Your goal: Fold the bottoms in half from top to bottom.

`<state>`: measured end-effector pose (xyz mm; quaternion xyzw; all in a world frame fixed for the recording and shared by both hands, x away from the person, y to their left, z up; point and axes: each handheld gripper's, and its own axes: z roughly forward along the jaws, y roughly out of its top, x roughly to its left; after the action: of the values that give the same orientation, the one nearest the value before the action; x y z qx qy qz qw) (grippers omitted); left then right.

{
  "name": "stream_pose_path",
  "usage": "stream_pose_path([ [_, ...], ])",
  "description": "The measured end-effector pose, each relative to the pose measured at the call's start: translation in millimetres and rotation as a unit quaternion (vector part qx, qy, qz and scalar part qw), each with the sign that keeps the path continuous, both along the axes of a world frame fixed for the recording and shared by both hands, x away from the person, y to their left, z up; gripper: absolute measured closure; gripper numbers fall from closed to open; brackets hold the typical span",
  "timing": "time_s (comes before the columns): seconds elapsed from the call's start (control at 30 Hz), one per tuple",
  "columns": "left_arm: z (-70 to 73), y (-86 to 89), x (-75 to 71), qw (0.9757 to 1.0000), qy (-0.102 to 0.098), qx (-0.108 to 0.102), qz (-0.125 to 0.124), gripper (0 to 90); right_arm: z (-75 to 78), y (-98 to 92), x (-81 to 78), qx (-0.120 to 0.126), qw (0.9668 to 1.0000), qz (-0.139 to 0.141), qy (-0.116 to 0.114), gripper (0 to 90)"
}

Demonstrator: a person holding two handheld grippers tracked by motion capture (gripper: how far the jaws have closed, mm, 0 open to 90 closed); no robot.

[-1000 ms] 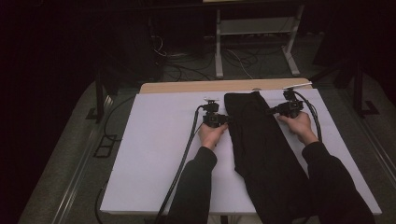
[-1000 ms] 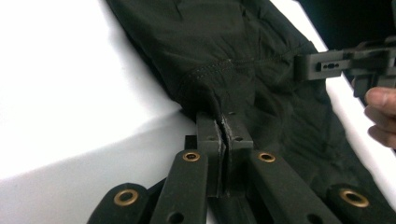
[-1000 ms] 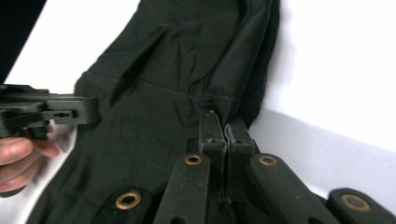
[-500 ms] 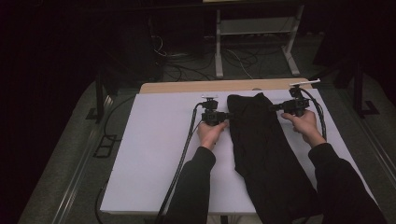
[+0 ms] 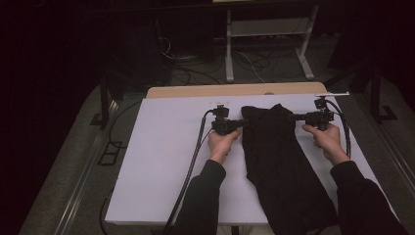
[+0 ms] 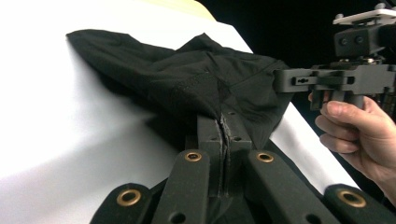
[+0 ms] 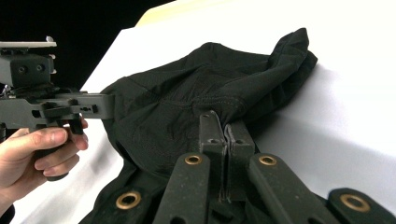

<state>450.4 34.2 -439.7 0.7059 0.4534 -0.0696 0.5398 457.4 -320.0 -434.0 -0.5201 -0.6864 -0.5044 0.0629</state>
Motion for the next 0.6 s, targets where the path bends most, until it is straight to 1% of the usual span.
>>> stream_pose_path([
  [0.03,1.5,-0.4,-1.8,1.0000,-0.002,0.000,-0.003,87.9,-1.0,-0.7,-2.1,0.002,1.0000,0.000,0.000,87.3],
  [0.1,4.0,-1.2,-4.6,1.0000,-0.006,0.000,-0.007,87.9,-1.1,-1.5,-5.5,-0.002,1.0000,0.000,-0.002,87.3],
  [0.2,8.6,-1.7,-10.3,0.9998,-0.014,-0.002,-0.014,87.9,3.8,-2.0,-10.2,-0.006,0.9999,0.005,-0.007,87.3],
  [0.27,11.2,-1.4,-14.6,0.9997,-0.019,-0.001,-0.016,87.9,5.8,-1.6,-15.7,-0.002,0.9999,0.008,-0.010,87.3],
  [0.33,12.8,-1.0,-18.5,0.9996,-0.021,0.003,-0.019,87.9,7.5,-1.0,-20.8,-0.010,0.9998,0.011,-0.011,87.3],
  [0.43,14.2,0.2,-25.9,0.9995,-0.024,0.003,-0.021,87.8,10.4,-2.3,-27.4,-0.006,0.9998,0.012,-0.015,87.3],
  [0.6,16.8,-0.6,-37.5,0.9992,-0.030,-0.004,-0.026,87.8,14.0,-5.3,-38.6,0.003,0.9996,0.014,-0.023,87.3],
])
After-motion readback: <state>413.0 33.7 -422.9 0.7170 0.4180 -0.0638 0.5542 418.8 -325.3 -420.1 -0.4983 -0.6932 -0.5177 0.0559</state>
